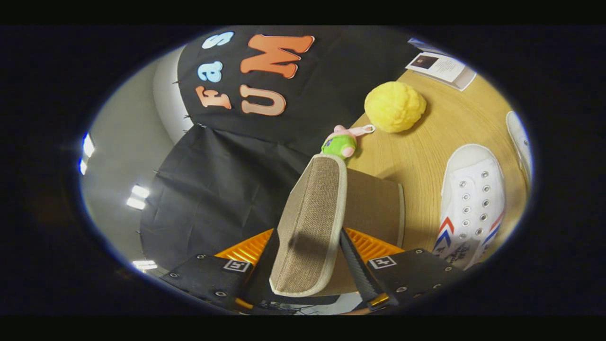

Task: Open the storage box then place both shoes into the box .Put the left shoe in first, then the right shoe, with the right side of both shoes facing outward in a uniform manner.

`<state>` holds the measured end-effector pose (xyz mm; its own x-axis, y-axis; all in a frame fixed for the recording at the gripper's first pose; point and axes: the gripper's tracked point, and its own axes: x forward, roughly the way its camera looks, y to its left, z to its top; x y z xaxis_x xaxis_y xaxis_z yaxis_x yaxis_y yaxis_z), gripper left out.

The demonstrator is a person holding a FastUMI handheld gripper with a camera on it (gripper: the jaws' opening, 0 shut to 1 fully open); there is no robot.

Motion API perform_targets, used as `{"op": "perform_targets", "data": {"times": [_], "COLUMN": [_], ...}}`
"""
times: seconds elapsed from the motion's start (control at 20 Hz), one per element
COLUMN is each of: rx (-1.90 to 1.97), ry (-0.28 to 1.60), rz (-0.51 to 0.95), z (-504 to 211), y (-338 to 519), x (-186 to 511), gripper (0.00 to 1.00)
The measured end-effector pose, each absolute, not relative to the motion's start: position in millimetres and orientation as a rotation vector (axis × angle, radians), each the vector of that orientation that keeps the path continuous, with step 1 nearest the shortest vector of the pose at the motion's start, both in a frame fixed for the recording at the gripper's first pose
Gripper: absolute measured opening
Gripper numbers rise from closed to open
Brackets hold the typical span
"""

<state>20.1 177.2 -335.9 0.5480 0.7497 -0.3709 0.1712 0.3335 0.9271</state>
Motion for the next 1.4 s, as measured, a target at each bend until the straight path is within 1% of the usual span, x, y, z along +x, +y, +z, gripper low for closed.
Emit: {"op": "perform_targets", "data": {"times": [0.05,0.1,0.15,0.2,0.25,0.35,0.4,0.55,0.7,0.8,1.0,1.1,1.2,1.25,1.4], "rx": [1.177,1.159,1.152,1.148,1.137,1.105,1.085,1.043,1.089,1.093,1.132,1.150,1.179,1.171,1.161], "ry": [0.958,0.959,0.960,0.964,0.966,0.942,0.931,0.918,0.907,0.896,0.952,0.978,0.989,0.997,1.007], "rz": [0.450,0.441,0.441,0.443,0.445,0.434,0.436,0.450,0.480,0.496,0.474,0.453,0.462,0.470,0.450], "z": [-339.9,-344.2,-343.5,-342.2,-342.5,-340.1,-337.7,-333.0,-318.1,-311.0,-316.2,-326.6,-325.9,-325.7,-326.0], "y": [175.9,176.5,177.7,179.9,180.4,179.1,181.0,184.7,191.2,196.0,207.0,214.8,225.2,230.1,234.7], "x": [18.9,18.8,18.8,18.3,17.9,22.3,22.8,20.3,19.6,22.0,18.3,16.4,14.4,13.4,15.7], "gripper": [0.70,0.61,0.56,0.52,0.51,0.44,0.31,0.23,0.14,0.10,0.10,0.20,0.30,0.30,0.12]}}
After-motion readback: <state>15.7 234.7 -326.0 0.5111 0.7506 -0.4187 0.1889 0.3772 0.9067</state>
